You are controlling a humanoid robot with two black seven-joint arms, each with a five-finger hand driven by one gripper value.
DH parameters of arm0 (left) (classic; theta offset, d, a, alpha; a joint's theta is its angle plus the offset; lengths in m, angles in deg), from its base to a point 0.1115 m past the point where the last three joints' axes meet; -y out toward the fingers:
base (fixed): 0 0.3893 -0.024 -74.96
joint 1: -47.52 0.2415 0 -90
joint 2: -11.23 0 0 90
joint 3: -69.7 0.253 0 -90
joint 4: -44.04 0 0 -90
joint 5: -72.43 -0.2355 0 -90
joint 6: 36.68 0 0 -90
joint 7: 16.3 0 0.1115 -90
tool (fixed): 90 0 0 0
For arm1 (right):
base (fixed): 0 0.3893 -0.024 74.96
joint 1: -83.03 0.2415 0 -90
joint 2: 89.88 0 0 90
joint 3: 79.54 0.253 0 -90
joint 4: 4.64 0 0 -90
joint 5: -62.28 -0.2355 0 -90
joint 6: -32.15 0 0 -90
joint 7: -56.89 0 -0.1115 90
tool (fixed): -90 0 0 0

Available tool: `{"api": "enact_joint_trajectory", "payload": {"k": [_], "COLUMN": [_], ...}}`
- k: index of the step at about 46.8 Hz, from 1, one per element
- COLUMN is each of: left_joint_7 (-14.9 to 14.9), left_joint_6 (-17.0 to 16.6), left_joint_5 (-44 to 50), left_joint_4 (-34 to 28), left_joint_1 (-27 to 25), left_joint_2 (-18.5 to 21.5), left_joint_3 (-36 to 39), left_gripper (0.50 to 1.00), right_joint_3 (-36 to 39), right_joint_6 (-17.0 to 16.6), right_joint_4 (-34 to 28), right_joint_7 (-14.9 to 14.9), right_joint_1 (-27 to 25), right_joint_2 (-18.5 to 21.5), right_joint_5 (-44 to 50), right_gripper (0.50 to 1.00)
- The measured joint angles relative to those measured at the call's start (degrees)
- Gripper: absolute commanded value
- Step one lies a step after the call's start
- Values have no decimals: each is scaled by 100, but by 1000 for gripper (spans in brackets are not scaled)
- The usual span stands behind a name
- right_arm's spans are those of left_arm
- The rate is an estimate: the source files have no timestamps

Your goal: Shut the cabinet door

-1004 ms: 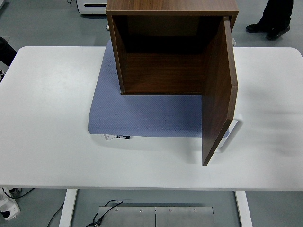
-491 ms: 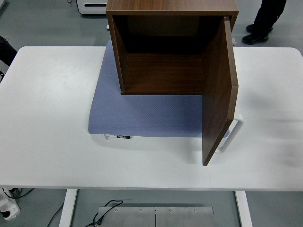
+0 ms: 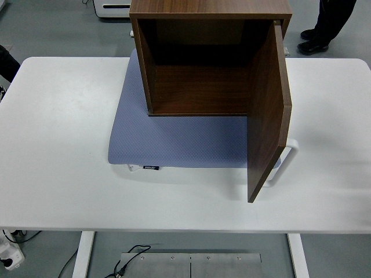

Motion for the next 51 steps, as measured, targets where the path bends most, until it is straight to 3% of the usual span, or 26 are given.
{"api": "enact_joint_trajectory", "payload": {"k": [19,37,51], "left_joint_7": [-1,-1,-1], "left_joint_6": [-3,-3,-3], "left_joint_5": [0,0,0], "left_joint_4": [-1,0,0], "left_joint_1": [0,1,0], "left_joint_2": [0,0,0], "left_joint_3": [2,2,0], "left_gripper": [1000,1000,1000], "right_joint_3": [64,-491,-951], "right_joint_6": [-488,-1192,-1217], "right_joint_4": [494,908,987], "right_joint_7": [-21,-24,25], "right_joint_1": [-705,-812,-693], "right_joint_2": [38,163,577], "right_joint_5": [92,782,1209], "right_gripper": [1000,1000,1000]}}
